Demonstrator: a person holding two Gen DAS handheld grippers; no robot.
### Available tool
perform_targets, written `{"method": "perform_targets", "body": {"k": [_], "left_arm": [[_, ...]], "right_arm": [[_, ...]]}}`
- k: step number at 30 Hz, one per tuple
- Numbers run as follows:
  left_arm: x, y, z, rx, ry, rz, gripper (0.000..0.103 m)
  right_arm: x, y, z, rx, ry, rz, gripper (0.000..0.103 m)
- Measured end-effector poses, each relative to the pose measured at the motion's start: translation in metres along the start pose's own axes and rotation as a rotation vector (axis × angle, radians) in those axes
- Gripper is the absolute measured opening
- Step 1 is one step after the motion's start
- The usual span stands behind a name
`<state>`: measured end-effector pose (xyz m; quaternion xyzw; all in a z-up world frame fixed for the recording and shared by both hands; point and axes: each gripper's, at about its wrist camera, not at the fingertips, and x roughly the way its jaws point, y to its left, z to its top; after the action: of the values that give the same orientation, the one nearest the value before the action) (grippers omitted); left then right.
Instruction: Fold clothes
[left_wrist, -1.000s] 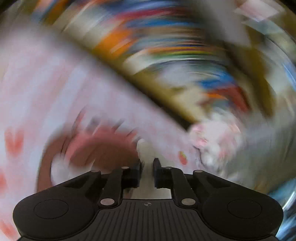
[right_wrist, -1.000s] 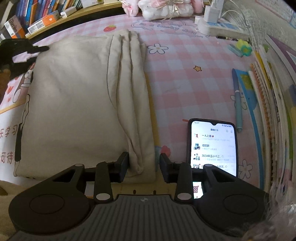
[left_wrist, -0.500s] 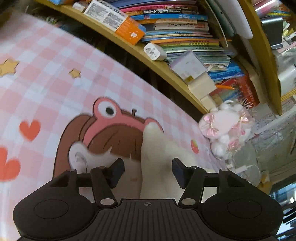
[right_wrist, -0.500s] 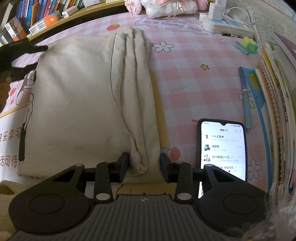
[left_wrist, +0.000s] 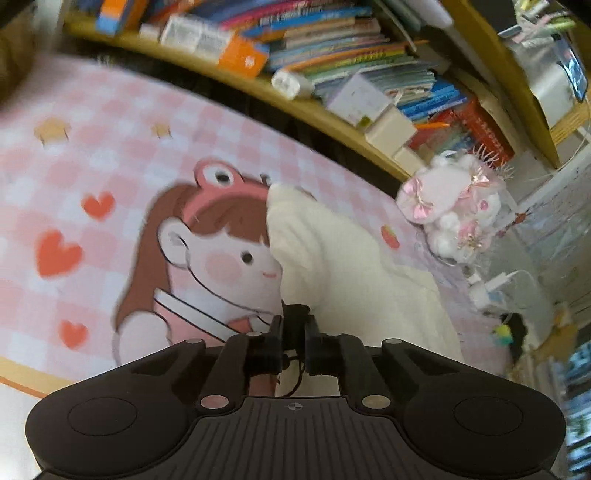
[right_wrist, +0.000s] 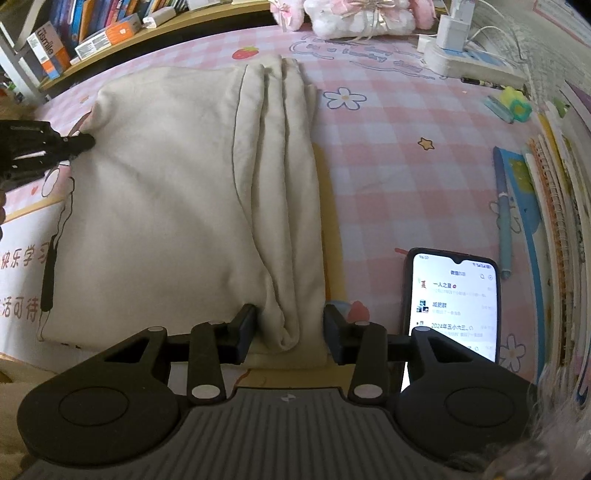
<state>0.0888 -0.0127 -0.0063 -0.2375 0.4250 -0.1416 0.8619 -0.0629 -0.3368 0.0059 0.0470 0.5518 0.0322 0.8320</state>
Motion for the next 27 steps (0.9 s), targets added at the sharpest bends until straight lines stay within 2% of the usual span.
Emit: {"method": "perform_targets", "body": {"k": [5, 12, 15, 27], "left_arm": [[-0.001, 0.019, 0.006, -0.033, -0.006, 0.034, 0.01], [-0.003, 0.029, -0.001, -0.113, 0.009, 0.056, 0.021], [-0.013, 0.028, -0.015, -0.121, 0.007, 0.052, 0.025], [-0.06, 0.027, -0.085, -0.229, -0.032, 0.057, 0.026]], "right_arm": [[0.005, 0.012, 0.007, -0.063, 0.001, 0.035, 0.039], [0.011, 0.025, 0.014, -0.14, -0.004, 0.066, 0.039], [0.011, 0.025, 0.013, -0.158, -0.01, 0.077, 0.039], [0.011, 0.025, 0.007, -0.23, -0.039, 0.133, 0.042]]}}
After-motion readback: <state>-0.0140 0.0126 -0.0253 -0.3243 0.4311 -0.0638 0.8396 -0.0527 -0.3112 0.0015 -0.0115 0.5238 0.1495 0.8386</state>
